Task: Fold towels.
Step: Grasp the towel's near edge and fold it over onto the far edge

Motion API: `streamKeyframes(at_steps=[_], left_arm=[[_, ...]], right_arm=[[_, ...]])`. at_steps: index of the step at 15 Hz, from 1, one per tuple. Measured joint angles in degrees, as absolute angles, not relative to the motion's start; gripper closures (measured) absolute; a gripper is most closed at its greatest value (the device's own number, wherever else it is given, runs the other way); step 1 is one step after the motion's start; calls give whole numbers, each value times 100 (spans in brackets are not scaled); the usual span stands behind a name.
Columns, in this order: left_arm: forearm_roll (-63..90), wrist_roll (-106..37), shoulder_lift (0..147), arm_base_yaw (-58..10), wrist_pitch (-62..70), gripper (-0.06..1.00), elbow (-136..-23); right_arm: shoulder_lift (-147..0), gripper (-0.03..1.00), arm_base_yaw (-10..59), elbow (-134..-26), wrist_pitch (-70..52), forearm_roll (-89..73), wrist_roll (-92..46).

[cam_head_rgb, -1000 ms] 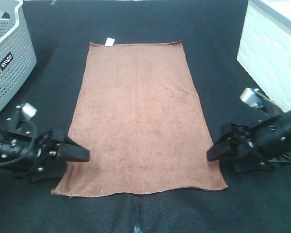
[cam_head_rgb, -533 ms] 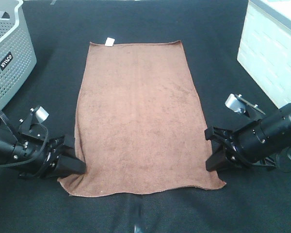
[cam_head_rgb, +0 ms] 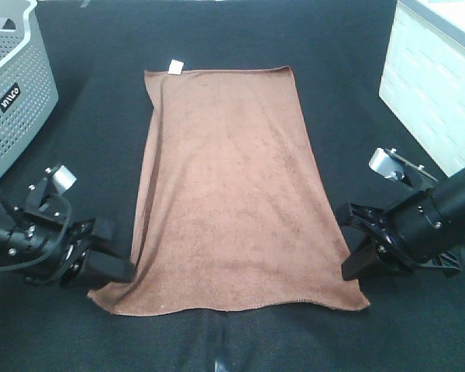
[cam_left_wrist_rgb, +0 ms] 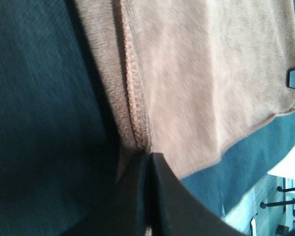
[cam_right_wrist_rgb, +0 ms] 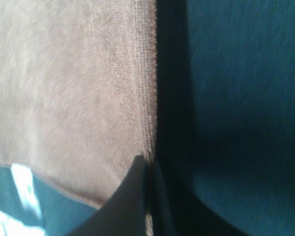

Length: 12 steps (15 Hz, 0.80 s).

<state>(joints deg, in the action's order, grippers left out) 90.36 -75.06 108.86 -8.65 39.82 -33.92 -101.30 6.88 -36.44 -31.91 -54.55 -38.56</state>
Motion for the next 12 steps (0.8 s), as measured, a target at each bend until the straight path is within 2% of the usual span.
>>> streamKeyframes(at_steps=[7,12], left_arm=[[8657,-7403,9746,-865,3793,94,-2286],[7689,-6543,8978,-865,3650,94,-1725]], right_arm=[[-9156,97,688,-2871,-3466,-5340,-3661],[-8583,97,688,-2057,-3913,-5271,-3655]])
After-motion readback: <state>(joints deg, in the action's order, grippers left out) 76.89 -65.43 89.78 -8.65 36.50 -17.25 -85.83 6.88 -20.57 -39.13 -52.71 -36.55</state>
